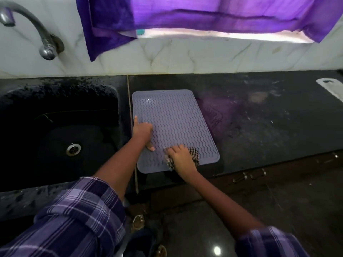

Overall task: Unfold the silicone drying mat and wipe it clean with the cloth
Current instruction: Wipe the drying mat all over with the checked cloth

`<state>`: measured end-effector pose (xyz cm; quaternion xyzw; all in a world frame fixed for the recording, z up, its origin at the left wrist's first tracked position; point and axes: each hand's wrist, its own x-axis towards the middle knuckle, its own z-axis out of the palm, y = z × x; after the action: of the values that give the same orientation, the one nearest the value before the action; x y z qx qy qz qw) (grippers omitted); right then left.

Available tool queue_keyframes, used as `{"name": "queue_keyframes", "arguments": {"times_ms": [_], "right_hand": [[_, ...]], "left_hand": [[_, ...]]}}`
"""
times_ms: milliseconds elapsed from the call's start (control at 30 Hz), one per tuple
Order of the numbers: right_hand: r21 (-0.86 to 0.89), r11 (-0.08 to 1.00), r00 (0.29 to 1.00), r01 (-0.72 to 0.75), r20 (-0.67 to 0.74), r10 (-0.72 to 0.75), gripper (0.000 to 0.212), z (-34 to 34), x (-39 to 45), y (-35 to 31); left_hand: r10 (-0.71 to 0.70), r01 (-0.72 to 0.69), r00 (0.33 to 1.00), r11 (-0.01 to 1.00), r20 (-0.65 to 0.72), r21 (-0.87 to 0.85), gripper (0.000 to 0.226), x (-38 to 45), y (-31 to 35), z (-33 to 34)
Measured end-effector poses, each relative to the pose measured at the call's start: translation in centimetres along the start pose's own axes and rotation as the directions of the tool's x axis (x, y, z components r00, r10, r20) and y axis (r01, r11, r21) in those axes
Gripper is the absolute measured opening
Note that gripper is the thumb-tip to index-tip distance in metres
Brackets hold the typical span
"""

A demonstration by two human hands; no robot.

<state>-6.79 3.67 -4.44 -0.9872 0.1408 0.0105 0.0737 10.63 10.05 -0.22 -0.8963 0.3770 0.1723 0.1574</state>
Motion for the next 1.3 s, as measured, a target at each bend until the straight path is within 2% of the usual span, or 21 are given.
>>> {"name": "queue_keyframes", "arguments": {"times_ms": [33,133,200,300,433,533,600,633,767,933,1067,1200,1300], "right_hand": [[0.011,1.0,0.999,0.027,0.04,-0.028,0.036,-0.4,-0.7,0.2],[0.072,0.995,0.956,0.072,0.279,-0.089,0.035,-3.5,-0.1,1.0],[0.169,0.984,0.938,0.05,0.331,-0.105,0.028,-5.9,1.3,1.7],[0.286,0.958,0.975,-0.027,0.218,-0.037,0.02,-8.5,4.5,3.4],[0.375,0.919,0.987,-0.123,0.143,0.074,0.021,-10.1,8.9,5.1],[0.433,0.891,0.99,-0.135,0.088,0.107,0.023,-10.3,12.4,6.7],[0.419,0.896,0.989,-0.146,0.075,0.126,0.045,-10.6,14.7,7.5],[0.4,0.903,0.988,-0.155,0.076,0.136,0.049,-10.6,16.0,7.9],[0.276,0.95,0.989,-0.144,0.05,0.136,0.022,-10.1,21.7,9.0],[0.113,0.981,0.987,-0.155,-0.017,0.158,0.03,-8.6,29.1,8.9],[-0.039,0.994,0.995,-0.098,-0.006,0.098,0.032,-5.2,31.7,8.4],[0.048,0.993,0.991,-0.112,-0.073,0.115,0.033,-3.5,30.2,8.9],[0.089,0.992,0.996,-0.086,0.023,0.084,0.026,-3.5,26.2,9.1]], "left_hand": [[0.006,-0.006,1.0,1.0,0.002,0.012,0.09,-0.2,-0.1,-0.1],[0.038,-0.038,0.999,0.999,0.005,0.034,0.094,-1.1,-0.3,-0.6],[0.071,-0.071,0.997,0.996,0.014,0.047,0.095,-1.5,-0.3,-0.7],[0.093,-0.095,0.995,0.995,0.042,0.043,0.095,-0.8,-0.3,-0.9],[0.104,-0.104,0.99,0.995,0.093,-0.001,0.077,1.9,-0.9,-3.2],[0.09,-0.092,0.995,0.995,-0.039,-0.049,0.048,4.8,-2.1,-4.7],[0.057,-0.07,0.988,0.994,-0.144,-0.086,0.037,7.1,-3.0,-5.2],[0.047,-0.064,0.985,0.993,-0.167,-0.095,0.036,8.3,-3.3,-5.3],[0.051,-0.064,0.991,0.992,-0.12,-0.11,0.062,13.3,-3.1,-6.2],[0.143,-0.142,0.989,0.99,-0.036,0.015,0.101,17.5,-2.7,-6.6],[0.164,-0.165,0.986,0.985,-0.011,-0.042,0.101,18.6,-3.4,-6.5],[0.163,-0.163,0.986,0.986,0.016,-0.022,0.096,18.9,-3.1,-7.2],[0.162,-0.162,0.987,0.987,0.002,-0.016,0.098,18.9,-3.0,-7.1]]}}
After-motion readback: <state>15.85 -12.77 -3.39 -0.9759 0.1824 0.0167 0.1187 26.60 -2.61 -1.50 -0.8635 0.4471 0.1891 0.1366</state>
